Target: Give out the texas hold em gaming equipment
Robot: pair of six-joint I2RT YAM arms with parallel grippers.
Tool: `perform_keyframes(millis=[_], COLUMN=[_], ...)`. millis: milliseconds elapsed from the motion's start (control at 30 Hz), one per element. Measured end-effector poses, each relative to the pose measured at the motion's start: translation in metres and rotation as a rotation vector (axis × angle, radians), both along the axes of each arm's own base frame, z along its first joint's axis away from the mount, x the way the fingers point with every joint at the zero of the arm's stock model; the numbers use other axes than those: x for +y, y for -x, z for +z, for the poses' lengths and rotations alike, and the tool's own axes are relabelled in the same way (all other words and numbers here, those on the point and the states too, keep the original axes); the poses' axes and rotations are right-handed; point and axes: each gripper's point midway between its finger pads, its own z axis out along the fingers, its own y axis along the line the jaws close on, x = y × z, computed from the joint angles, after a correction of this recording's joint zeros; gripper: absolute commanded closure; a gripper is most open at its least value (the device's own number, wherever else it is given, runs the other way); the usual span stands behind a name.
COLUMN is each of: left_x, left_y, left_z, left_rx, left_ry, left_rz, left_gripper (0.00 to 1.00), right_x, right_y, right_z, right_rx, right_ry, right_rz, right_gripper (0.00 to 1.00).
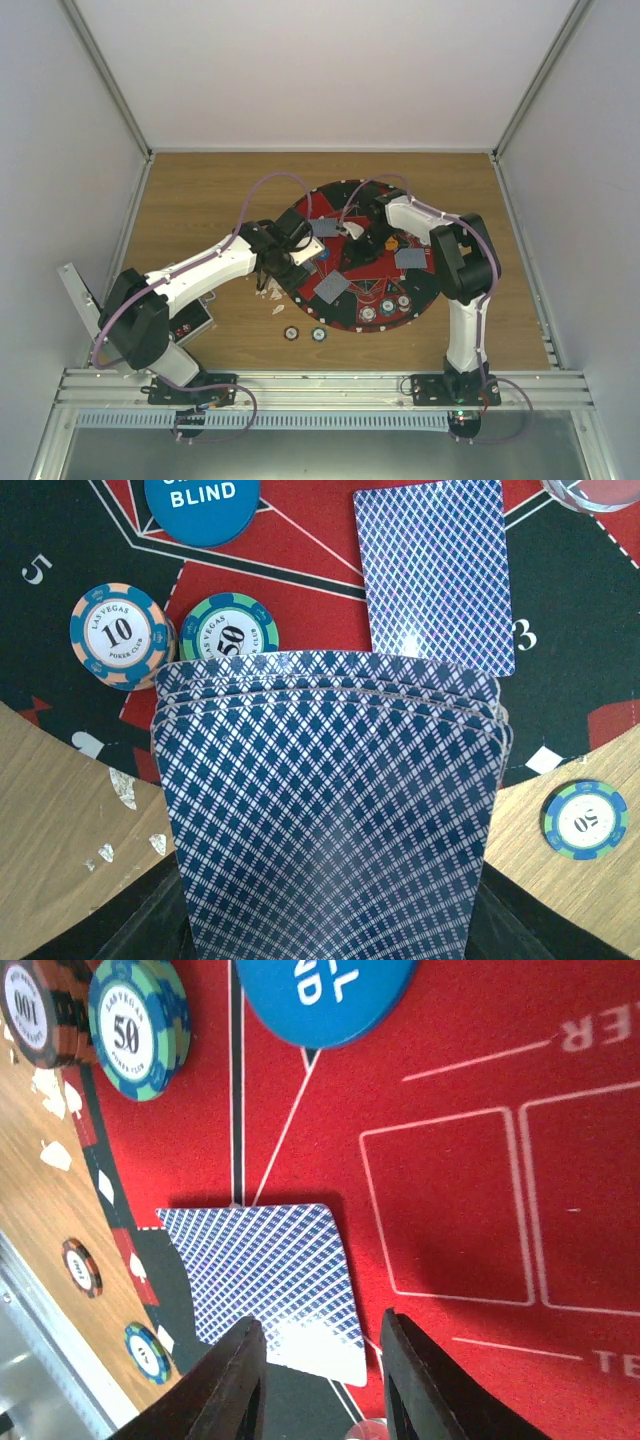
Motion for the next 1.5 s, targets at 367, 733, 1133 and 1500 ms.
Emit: perform_keyframes(millis=[367, 733, 1133, 1500], left_x=[0.0, 0.0, 0.001, 0.001], left_y=[0.0, 0.0, 0.001, 0.001], left_z=[0.0, 0.0, -0.001, -0.001], left_rx=[0.0, 0.0, 0.003, 0.003], left_ry=[0.0, 0.001, -0.001, -0.003], left_rz=[0.0, 0.0, 0.0, 0.001], left_gripper=[0.42, 0.42, 0.42, 0.42], right_x=[0.004, 0.064, 0.089, 0.09], right_y=[-0.02, 0.009, 0.016, 0.016], right_z=[0.062, 0.097, 0.064, 0.054], right_rx=[-0.07, 0.089, 0.223, 0.23], right_ry=[-0.157, -0.45, -0.44, -0.381], right_rz=[-0.074, -0.007, 0.02, 0.013], right_gripper=[0.36, 0.3, 0.4, 0.46])
